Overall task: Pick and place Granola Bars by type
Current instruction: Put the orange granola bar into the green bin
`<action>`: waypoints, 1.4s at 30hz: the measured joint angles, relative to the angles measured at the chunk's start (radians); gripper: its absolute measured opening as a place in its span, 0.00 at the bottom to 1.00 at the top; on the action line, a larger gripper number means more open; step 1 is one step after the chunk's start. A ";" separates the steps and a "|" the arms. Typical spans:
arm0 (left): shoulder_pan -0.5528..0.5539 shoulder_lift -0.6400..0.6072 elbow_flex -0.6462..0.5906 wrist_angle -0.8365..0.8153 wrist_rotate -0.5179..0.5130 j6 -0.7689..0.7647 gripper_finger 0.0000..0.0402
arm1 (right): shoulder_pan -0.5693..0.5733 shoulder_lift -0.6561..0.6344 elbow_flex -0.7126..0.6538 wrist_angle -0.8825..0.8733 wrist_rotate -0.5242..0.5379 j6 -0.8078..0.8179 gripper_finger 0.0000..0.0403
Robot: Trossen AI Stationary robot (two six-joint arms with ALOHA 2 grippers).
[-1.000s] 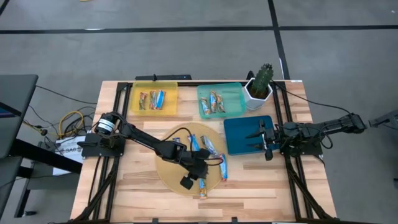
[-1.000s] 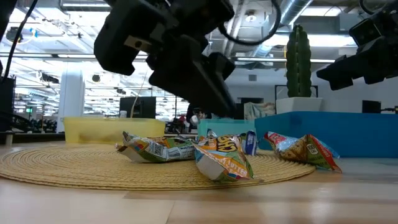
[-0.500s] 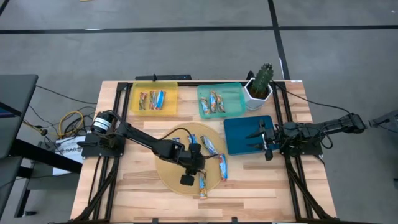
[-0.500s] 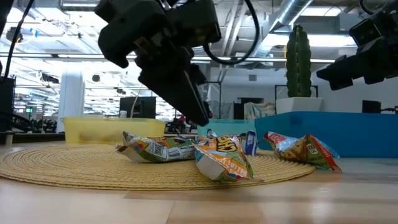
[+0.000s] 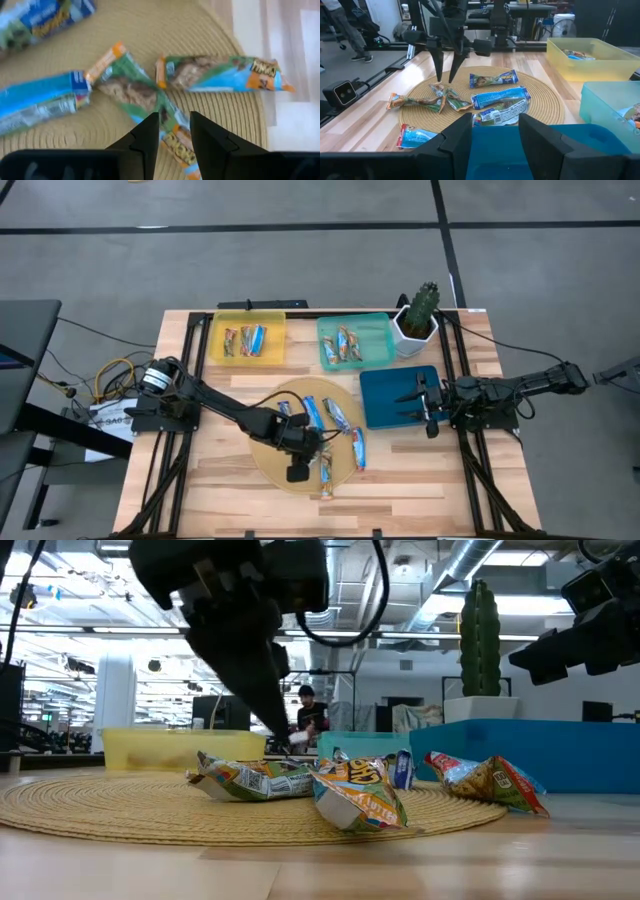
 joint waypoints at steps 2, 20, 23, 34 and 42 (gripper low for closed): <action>0.000 0.000 0.000 -0.019 -0.004 -0.041 0.26 | 0.000 0.000 0.000 0.001 0.000 0.000 0.38; -0.003 0.027 0.000 -0.025 -0.037 -0.107 0.40 | 0.000 0.000 0.000 0.000 0.000 0.000 0.38; -0.004 0.050 0.004 0.014 -0.029 -0.106 0.44 | 0.000 0.000 0.000 -0.005 0.000 0.000 0.38; -0.004 0.054 0.003 -0.007 -0.016 -0.096 0.46 | 0.000 0.000 0.000 -0.008 0.000 0.000 0.38; -0.004 0.054 0.003 -0.030 -0.056 -0.096 0.46 | 0.000 0.000 0.000 -0.008 0.000 0.000 0.38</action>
